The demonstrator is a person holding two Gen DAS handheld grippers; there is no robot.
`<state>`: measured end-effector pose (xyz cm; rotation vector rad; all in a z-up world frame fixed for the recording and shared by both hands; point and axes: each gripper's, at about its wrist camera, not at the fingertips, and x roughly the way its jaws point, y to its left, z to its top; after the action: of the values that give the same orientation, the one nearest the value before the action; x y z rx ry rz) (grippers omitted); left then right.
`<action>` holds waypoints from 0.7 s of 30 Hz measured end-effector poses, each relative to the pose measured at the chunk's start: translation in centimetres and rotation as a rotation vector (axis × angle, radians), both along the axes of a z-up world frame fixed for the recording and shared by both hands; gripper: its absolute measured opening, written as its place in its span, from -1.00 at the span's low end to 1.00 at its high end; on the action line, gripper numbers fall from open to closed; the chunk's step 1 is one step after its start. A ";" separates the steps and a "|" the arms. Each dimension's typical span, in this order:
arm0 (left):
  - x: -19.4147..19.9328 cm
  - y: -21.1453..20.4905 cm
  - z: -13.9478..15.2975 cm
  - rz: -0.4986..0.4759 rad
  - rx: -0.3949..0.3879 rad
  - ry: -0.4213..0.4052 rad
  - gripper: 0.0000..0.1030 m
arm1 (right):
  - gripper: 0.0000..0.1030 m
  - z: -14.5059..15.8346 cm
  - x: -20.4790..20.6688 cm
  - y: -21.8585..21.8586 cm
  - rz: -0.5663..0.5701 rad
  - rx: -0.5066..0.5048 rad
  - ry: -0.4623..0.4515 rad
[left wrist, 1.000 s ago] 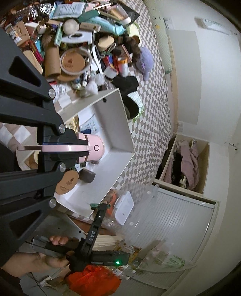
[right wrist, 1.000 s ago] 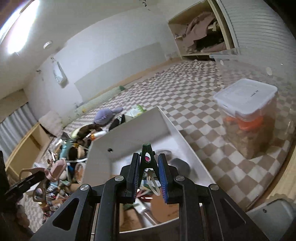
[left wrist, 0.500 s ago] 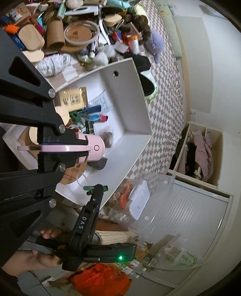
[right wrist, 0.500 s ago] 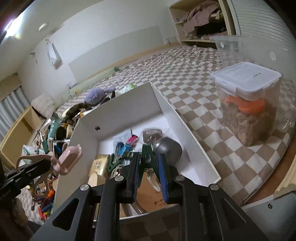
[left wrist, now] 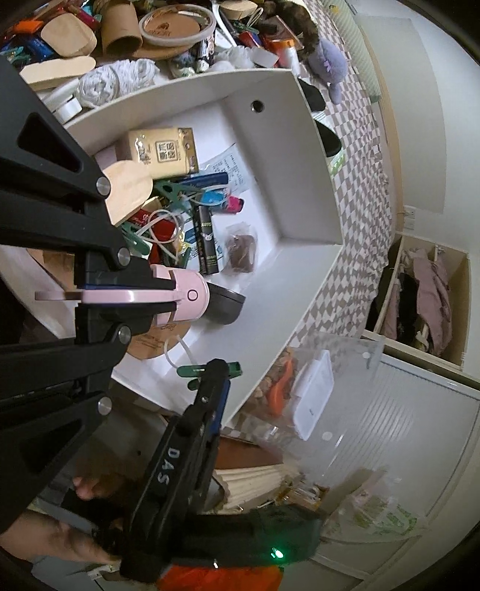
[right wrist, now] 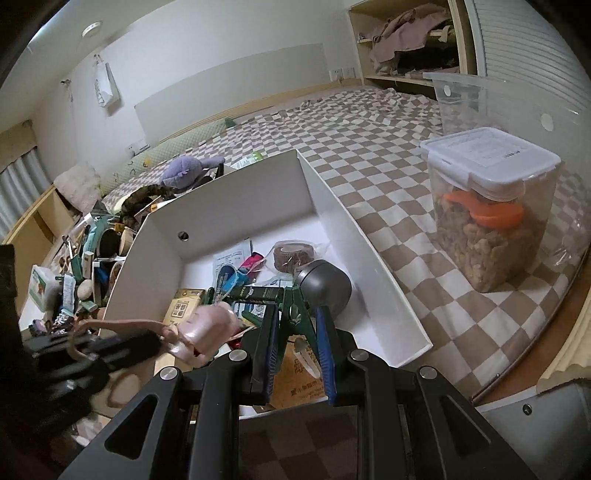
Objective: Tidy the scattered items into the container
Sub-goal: 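Carry the pink clip and green clip over the white box with both tools, then open both tools to drop the pink and green clips into the white box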
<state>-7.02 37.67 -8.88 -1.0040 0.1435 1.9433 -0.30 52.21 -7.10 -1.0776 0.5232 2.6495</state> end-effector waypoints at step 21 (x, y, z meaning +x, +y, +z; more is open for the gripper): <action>-1.1 1.5 -2.6 0.007 -0.088 -0.061 -0.92 | -0.59 -0.8 -2.7 -1.4 0.091 0.105 -0.188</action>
<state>-8.09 39.17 -11.45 -1.1223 0.1925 1.9245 -2.96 50.82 -7.87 -1.3281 0.3005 2.5819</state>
